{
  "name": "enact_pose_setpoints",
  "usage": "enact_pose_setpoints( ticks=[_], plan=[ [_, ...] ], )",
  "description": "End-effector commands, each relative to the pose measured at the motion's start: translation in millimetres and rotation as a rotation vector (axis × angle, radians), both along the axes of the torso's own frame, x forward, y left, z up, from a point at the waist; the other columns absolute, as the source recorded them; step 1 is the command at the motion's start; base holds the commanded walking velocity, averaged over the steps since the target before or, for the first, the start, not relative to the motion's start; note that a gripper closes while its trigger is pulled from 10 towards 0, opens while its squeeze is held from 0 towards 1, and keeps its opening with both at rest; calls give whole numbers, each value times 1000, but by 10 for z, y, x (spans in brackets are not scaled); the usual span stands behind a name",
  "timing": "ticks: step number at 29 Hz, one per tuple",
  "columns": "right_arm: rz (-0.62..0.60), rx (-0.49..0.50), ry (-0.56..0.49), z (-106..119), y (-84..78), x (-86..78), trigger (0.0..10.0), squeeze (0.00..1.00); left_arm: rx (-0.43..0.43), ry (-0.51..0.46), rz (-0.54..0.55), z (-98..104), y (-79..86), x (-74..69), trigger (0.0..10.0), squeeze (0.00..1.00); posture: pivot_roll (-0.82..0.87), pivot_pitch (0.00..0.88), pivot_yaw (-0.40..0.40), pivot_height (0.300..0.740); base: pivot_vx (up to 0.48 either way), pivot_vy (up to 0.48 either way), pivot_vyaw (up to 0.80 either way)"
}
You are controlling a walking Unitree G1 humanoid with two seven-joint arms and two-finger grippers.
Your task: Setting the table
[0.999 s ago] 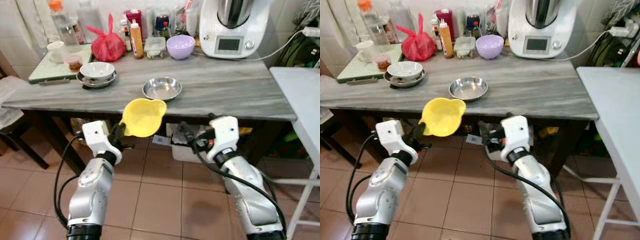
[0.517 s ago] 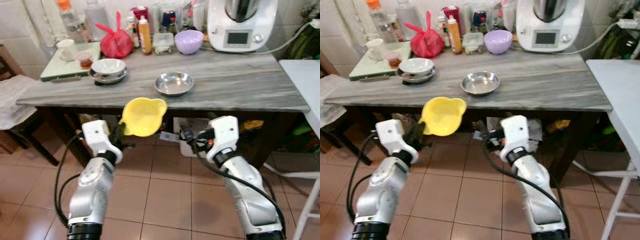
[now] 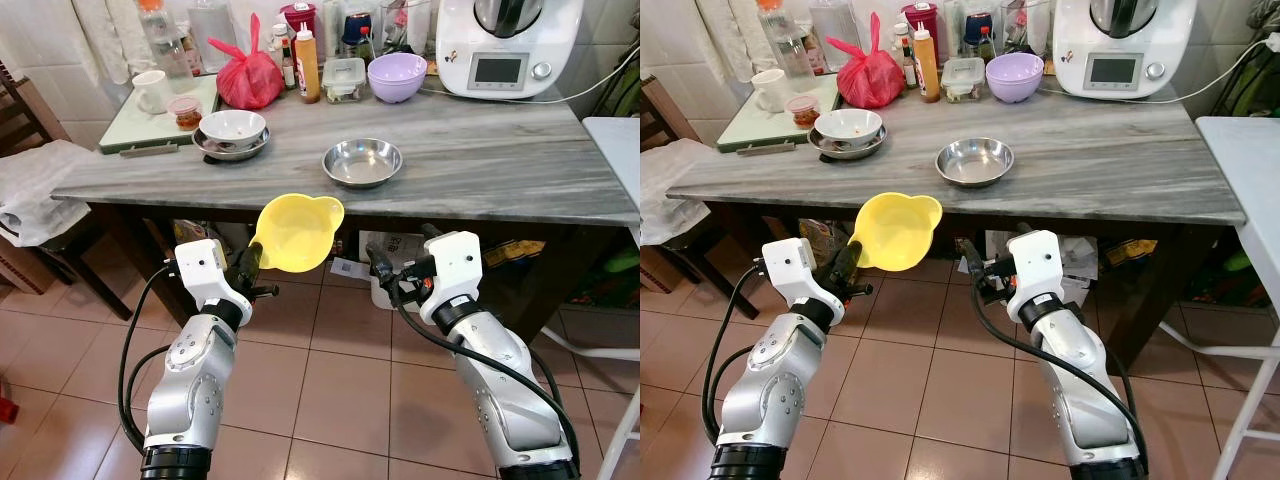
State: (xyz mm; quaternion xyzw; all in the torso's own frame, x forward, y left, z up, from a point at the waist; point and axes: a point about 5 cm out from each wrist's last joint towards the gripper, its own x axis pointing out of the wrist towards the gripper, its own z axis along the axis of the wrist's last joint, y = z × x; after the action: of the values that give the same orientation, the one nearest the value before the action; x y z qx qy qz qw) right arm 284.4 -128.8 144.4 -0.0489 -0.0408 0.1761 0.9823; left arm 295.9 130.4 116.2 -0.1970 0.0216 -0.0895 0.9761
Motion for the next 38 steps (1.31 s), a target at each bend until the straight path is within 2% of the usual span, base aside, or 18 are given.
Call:
enact_pose_setpoints(
  ticks=[1, 12, 13, 18, 20, 27, 38],
  plan=[
    [-12, 4, -19, 29, -8, -1, 10000, 0, 11, -25, 5, 60, 43, -2, 10000, 0, -150, 40, 119, 740, 337, 0, 0],
    [-23, 7, -22, 32, -9, -4, 10000, 0, 14, -22, -8, 52, 29, -8, 10000, 0, -146, 39, 121, 740, 355, 0, 0],
    [-59, 3, -31, 45, -66, -20, 10000, 0, 19, -26, -8, 65, 35, -16, 10000, 0, -145, 41, 120, 740, 394, 0, 0],
    [-103, 0, -45, 85, -143, -77, 10000, 0, 27, -32, -3, 82, 67, -44, 10000, 0, -145, 41, 121, 740, 391, 0, 0],
    [-163, -24, -55, 97, -255, -169, 10000, 0, 40, -34, 3, 86, 108, -99, 10000, 0, -150, 44, 125, 740, 394, 0, 0],
    [-224, -48, -48, 77, -389, -261, 10000, 0, 47, -21, 6, 54, 140, -177, 10000, 0, -160, 52, 129, 740, 395, 0, 0],
    [-222, -56, -55, 123, -360, -283, 10000, 0, 52, -31, -9, 105, 95, -182, 10000, 0, -173, 59, 130, 740, 394, 0, 0]
  ],
)
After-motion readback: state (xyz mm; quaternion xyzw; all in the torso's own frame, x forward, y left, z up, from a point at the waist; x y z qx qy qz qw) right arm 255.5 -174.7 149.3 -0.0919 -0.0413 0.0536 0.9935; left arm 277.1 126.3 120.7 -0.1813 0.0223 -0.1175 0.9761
